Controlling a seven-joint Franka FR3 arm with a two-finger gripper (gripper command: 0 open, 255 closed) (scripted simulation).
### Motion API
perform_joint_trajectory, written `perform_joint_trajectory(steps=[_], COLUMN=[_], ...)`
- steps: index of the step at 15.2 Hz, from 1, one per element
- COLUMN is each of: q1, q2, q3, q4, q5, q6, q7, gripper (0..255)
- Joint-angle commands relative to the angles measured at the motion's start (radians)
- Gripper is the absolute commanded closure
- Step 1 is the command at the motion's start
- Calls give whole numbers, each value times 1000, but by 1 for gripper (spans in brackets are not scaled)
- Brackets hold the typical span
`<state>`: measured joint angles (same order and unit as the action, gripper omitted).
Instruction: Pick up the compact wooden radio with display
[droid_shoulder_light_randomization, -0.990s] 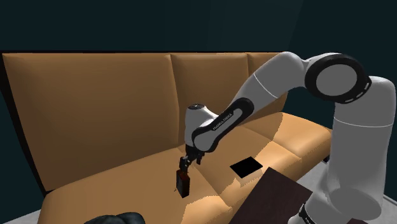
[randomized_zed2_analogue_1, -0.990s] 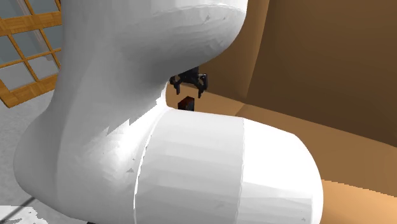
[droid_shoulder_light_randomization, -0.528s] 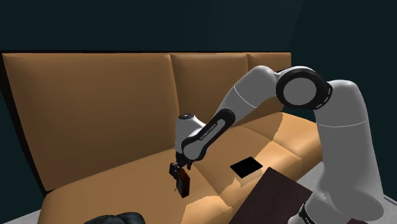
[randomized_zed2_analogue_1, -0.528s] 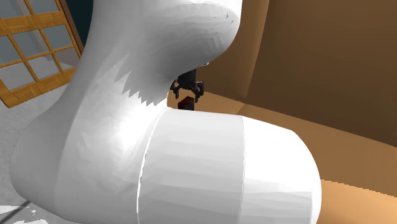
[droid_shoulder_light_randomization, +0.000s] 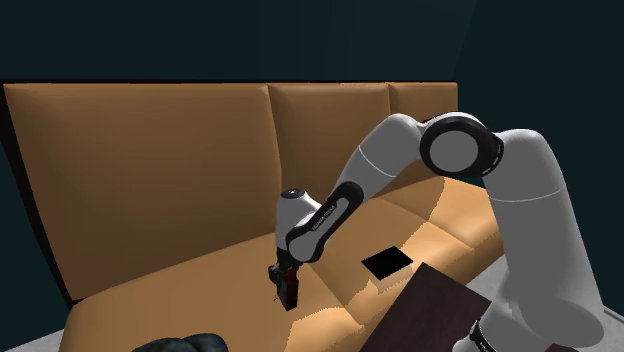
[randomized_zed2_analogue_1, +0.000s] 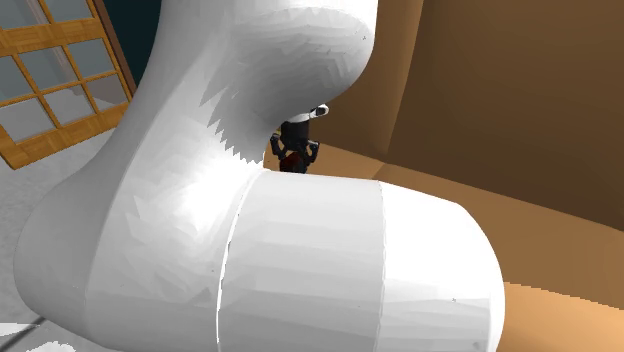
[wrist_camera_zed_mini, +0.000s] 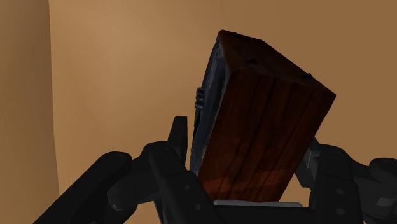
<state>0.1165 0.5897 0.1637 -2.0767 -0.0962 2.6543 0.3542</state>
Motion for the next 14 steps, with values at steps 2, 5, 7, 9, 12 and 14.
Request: perform_joint_trajectory(steps=[2, 5, 7, 9, 12, 14], q1=[1, 1, 0, 0, -6, -10], q2=[2, 2, 2, 2, -34, -59], q3=[0, 0, 0, 0, 7, 12], q4=[0, 0, -1, 2, -8, -13], q5=[-1, -1, -1, 0, 7, 12], q6=[2, 3, 3, 1, -27, -45], q7=[1, 0, 0, 0, -4, -7], gripper=[255, 255, 255, 255, 255, 255])
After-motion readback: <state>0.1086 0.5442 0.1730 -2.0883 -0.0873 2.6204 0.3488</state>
